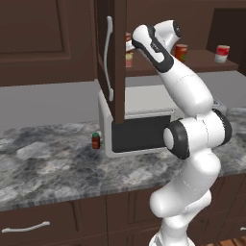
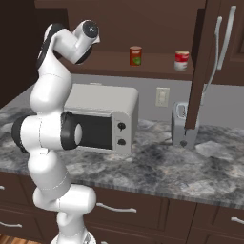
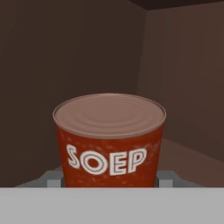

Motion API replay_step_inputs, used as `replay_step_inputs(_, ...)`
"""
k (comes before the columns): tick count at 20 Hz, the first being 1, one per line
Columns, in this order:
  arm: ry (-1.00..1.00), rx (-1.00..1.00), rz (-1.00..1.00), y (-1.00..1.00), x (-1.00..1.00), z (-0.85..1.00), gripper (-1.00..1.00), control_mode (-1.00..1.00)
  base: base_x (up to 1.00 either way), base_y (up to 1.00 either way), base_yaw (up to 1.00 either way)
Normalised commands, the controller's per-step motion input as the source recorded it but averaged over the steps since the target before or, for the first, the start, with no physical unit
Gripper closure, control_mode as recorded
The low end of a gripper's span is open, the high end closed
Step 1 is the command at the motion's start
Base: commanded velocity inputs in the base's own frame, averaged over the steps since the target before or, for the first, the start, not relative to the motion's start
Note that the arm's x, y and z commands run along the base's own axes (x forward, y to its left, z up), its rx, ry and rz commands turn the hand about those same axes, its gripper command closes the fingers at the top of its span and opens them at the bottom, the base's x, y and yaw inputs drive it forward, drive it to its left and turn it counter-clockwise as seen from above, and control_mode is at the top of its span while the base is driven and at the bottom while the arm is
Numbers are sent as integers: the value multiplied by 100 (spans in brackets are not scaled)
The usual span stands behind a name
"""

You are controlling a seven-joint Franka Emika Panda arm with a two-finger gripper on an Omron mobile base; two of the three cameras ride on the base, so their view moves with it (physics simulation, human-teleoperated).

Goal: Stack two cans on top of the other two cans in the cabinet.

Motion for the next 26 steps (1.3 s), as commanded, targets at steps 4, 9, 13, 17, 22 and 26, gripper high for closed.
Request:
replay_step_inputs(4, 5, 0, 1, 0, 16, 0, 100, -100, 0, 0, 0)
replay_step_inputs(9, 1, 0, 2, -3, 0, -3, 100, -100, 0, 0, 0)
replay_step_inputs(13, 0, 0, 0, -10, -3, -8, 100, -100, 0, 0, 0)
replay_step_inputs(17, 0, 0, 0, -2, -3, -17, 100, -100, 0, 0, 0)
replay_step_inputs(22, 0, 0, 0, -2, 0, -15, 100, -100, 0, 0, 0)
replay_step_inputs(26, 0, 0, 0, 0, 5, -7, 100, -100, 0, 0, 0)
